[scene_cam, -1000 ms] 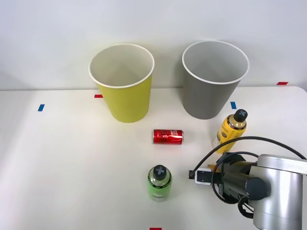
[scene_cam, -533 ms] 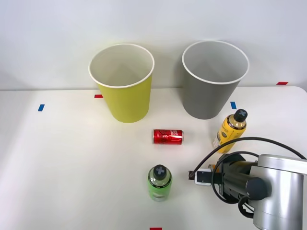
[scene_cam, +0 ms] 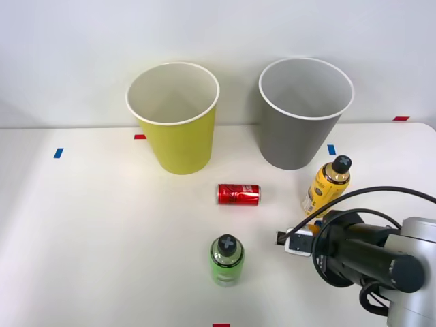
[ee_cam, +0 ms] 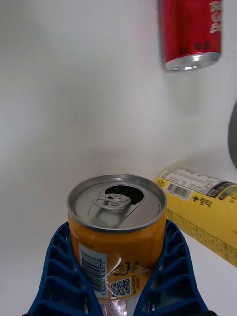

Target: Put cans in the gray bin, plastic bottles in the light green bin

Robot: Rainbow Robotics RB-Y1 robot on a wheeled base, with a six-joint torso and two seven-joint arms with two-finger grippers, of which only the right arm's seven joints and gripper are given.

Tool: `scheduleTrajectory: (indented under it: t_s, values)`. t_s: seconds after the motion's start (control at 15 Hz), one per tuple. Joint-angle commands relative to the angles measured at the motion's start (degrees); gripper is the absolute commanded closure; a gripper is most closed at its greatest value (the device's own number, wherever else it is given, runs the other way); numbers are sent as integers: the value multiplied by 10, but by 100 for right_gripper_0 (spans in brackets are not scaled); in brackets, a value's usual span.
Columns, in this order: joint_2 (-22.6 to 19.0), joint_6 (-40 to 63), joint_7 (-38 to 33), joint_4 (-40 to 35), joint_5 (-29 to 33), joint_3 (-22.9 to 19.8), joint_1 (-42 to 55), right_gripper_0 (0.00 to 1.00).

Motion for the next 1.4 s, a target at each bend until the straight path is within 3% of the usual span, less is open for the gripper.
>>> scheduleTrajectory:
  t_s: [0.07, 0.33, 0.67, 1.2, 1.4]
  values:
    - [34, -10, 9, -60, 6, -126, 123, 98]
    - [98, -111, 14, -85, 14, -238, 239, 99]
    - [148, -234, 1, -85, 12, -299, 267, 100]
    - [238, -340, -60, -80, -103, -436, 257, 100]
    - [244, -433, -123, -29, -110, -440, 215, 100]
